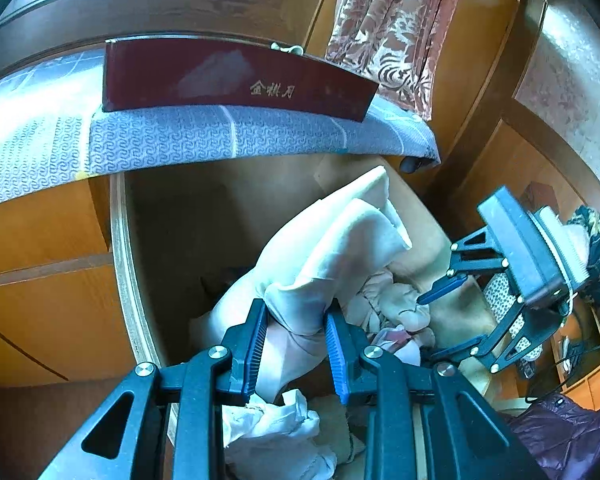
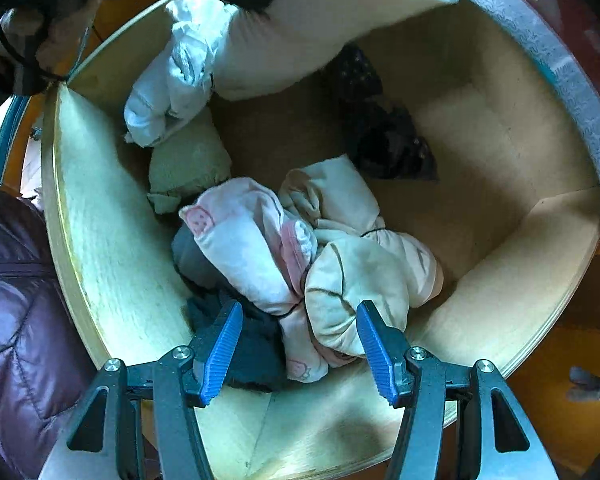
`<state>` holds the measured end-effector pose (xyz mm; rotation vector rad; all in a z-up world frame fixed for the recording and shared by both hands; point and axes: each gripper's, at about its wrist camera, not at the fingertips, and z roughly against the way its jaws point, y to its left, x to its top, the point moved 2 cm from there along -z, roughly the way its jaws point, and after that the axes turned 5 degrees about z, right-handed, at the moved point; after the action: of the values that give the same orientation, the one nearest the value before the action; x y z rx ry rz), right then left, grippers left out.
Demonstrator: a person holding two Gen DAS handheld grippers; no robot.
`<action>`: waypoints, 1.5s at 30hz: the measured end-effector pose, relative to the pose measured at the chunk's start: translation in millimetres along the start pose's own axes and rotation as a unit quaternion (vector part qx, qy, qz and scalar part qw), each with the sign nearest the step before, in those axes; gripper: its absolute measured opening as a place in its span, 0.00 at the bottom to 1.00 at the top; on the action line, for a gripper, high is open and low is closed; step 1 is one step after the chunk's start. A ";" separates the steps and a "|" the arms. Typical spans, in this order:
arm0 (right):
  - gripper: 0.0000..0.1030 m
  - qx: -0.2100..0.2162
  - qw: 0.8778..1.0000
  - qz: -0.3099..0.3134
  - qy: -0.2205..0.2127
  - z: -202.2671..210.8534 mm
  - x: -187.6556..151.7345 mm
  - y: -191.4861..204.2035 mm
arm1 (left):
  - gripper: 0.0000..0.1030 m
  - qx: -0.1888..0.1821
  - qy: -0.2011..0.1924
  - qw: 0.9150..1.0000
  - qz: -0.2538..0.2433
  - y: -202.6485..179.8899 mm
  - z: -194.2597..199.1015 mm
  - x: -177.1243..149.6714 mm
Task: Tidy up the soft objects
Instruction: 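Lift the pale pink garment out with the left gripper while the right tool moves over the drawer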
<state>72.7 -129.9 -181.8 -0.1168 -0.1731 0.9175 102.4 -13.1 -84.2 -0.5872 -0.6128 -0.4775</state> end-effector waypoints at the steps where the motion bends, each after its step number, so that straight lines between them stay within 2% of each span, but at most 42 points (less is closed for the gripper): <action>1: 0.58 0.000 1.000 -0.001 0.001 -1.6 -0.5 -0.4 | 0.28 0.002 -0.002 1.000 0.001 -0.1 2.0 0.9; 7: 0.59 -0.007 1.000 -0.017 -0.010 -6.7 -10.1 -2.0 | 0.27 0.005 -0.031 0.999 0.007 -7.8 23.9 6.6; 14: 0.58 -0.040 0.998 -0.049 -0.015 -17.2 -16.9 2.0 | 0.27 0.012 -0.060 0.998 0.018 -16.4 40.7 14.4; 22: 0.55 -0.041 0.997 -0.061 -0.011 -28.1 -16.2 5.2 | 0.26 0.018 -0.093 0.995 0.040 -23.1 62.9 22.0; 23: 0.53 -0.039 0.997 -0.068 -0.008 -31.0 -15.5 5.4 | 0.23 0.019 -0.096 0.994 0.047 -23.9 63.9 24.0; 24: 0.52 -0.039 0.997 -0.073 -0.007 -32.4 -14.8 4.0 | 0.15 0.021 -0.104 0.993 0.056 -23.0 68.2 24.9; 25: 0.52 -0.042 0.996 -0.077 -0.006 -32.4 -14.0 4.1 | 0.00 0.018 -0.109 0.992 0.065 -22.3 71.4 26.2; 29: 0.52 -0.047 0.994 -0.100 -0.001 -36.5 -10.8 2.5 | 0.00 0.030 -0.113 0.991 0.071 -22.7 74.0 28.8; 30: 0.52 -0.051 0.992 -0.111 0.004 -38.7 -9.7 1.6 | 0.00 0.028 -0.105 0.991 0.074 -21.9 70.4 28.5; 33: 0.53 -0.055 0.990 -0.128 0.007 -39.9 -8.2 2.3 | 0.03 0.066 -0.069 0.994 0.057 -22.0 52.9 28.2; 34: 0.53 -0.055 0.990 -0.130 0.006 -40.6 -7.3 1.6 | 0.07 0.066 -0.059 0.994 0.057 -20.1 48.7 28.7; 35: 0.53 -0.055 0.990 -0.130 0.005 -40.7 -7.0 1.9 | 0.18 0.066 -0.037 0.996 0.046 -20.3 40.6 30.5; 37: 0.53 -0.055 0.990 -0.130 0.005 -39.8 -5.5 2.3 | 0.27 0.078 0.007 0.997 0.008 -23.9 21.6 32.8; 39: 0.53 -0.052 0.990 -0.129 0.004 -40.6 -5.1 2.4 | 0.35 0.057 0.063 0.995 -0.043 -31.9 0.4 29.7; 41: 0.53 -0.051 0.990 -0.129 0.002 -39.6 -8.7 0.6 | 0.41 0.051 0.114 0.987 -0.103 -43.1 -21.1 23.2; 43: 0.53 -0.049 0.990 -0.129 0.001 -40.5 -8.2 0.7 | 0.41 0.065 0.161 0.970 -0.169 -52.1 -45.5 13.5; 45: 0.53 -0.046 0.991 -0.128 -0.001 -41.0 -9.3 0.0 | 0.49 0.053 0.189 0.961 -0.195 -55.1 -61.3 8.8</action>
<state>75.2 -138.5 -222.8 -0.1745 -0.2264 0.6547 101.2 -94.5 -99.4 -0.2574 -0.3825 -0.8996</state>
